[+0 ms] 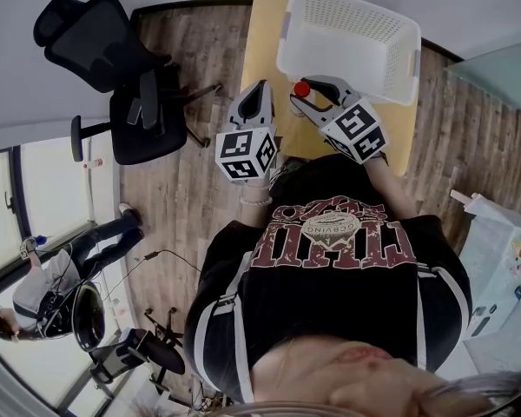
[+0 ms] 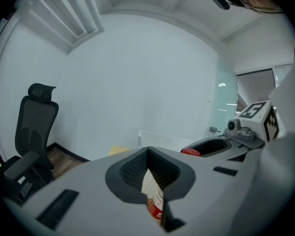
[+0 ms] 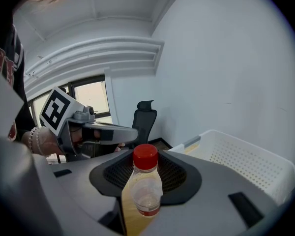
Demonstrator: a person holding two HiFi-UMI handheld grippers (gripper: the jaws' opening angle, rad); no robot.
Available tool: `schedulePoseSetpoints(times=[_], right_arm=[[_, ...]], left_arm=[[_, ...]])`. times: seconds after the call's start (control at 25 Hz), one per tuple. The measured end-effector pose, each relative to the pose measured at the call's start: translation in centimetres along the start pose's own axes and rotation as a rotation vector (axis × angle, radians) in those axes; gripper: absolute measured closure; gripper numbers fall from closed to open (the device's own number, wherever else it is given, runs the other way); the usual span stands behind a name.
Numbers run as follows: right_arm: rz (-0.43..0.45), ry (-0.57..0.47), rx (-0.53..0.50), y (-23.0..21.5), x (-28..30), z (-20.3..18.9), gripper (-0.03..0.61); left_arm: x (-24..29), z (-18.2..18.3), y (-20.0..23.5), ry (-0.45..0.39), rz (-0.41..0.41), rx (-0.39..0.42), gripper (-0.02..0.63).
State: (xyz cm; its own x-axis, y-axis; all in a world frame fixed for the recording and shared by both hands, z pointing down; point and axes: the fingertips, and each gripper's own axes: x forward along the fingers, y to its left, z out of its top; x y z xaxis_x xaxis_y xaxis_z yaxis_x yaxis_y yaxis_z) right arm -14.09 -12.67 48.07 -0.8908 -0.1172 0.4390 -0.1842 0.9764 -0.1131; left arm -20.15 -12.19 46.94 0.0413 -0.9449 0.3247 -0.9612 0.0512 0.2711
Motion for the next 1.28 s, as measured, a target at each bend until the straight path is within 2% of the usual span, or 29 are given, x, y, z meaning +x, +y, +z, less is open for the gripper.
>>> schedulePoseSetpoints(times=[1.28], right_arm=[[0.013, 0.107, 0.017, 0.1, 2.9, -6.2, 0.413]], left_arm=[[0.5, -0.3, -0.1, 0.011, -0.009, 0.001, 0.566]])
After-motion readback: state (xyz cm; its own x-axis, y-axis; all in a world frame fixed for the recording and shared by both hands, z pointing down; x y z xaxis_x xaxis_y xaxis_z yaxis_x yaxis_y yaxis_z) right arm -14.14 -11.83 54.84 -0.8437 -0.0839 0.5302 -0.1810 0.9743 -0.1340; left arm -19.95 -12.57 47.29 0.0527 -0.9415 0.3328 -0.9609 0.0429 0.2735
